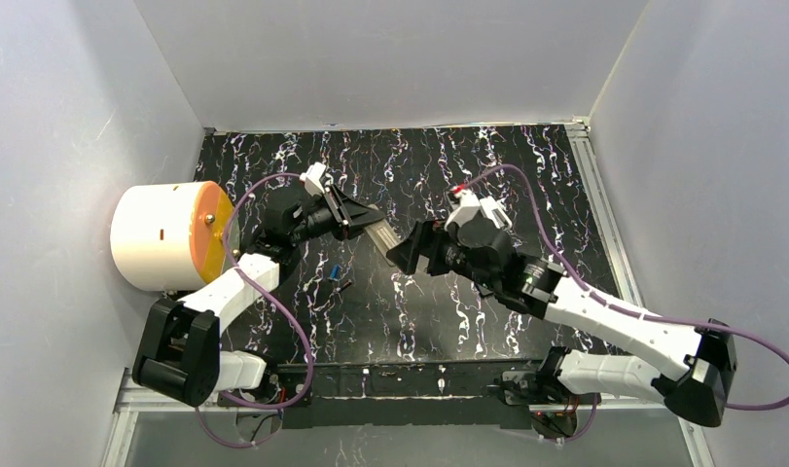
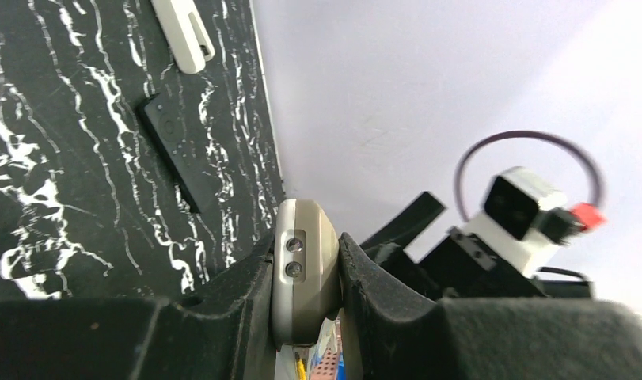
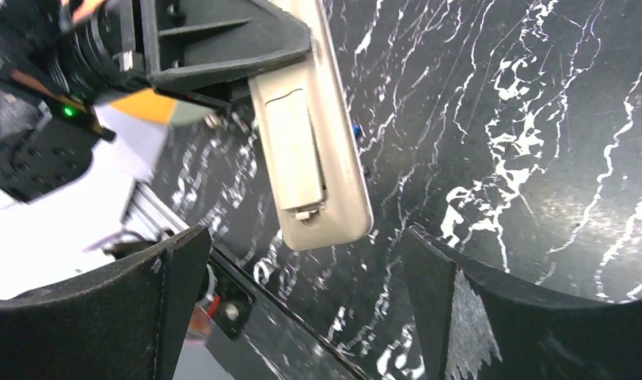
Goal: Load the batteries into the remote control
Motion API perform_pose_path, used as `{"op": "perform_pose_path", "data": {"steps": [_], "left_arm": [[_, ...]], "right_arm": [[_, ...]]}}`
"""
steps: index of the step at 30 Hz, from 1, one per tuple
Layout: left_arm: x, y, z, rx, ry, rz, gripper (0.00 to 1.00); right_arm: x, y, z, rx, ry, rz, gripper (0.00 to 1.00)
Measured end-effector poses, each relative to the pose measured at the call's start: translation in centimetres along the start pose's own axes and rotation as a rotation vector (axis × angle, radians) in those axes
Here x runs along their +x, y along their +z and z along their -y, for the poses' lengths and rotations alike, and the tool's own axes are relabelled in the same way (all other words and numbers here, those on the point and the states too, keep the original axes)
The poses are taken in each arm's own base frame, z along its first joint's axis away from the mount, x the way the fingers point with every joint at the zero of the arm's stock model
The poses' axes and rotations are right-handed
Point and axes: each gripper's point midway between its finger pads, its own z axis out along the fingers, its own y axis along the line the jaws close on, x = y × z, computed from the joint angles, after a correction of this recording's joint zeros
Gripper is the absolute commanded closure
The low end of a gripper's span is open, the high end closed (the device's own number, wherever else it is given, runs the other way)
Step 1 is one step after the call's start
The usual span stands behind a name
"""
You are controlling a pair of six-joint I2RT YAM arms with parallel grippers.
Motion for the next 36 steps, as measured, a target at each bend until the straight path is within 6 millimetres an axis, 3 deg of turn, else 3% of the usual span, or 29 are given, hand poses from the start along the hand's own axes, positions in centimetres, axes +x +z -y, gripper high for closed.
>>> {"op": "perform_pose_path", "data": {"steps": [4,11,19,24,30,36], "left_arm": [[-0.4,0.1,1.4,0.036,-0.027,0.002,1.00],[-0.8,-0.2,2.8,0.070,-0.053,0.012,1.00],[-0.8,-0.6,4.2,0.105,-0.069,0.015,1.00],[-0.8,-0.7,4.5,0.112,-0.080,0.017,1.00],[-1.0,-0.7,5.0,0.130,-0.079,0.023,1.00],[-1.3,-0.8,5.3,0.141,-0.079,0.031,1.00]], "right_arm": [[-1.1,-0.2,0.4,-0.026,0.163,0.141,0.01],[-3.5,0.1,-1.1,-0.156,0.392,0.298,0.02],[-5.6,-0.1,-2.1,-0.228,0.547,0.361,0.23],[-5.5,0.1,-1.9,-0.227,0.588,0.357,0.08],[-5.4,-0.3,-1.6,-0.217,0.595,0.359,0.04],[-5.8,-0.9,-1.3,-0.209,0.601,0.379,0.06]]}}
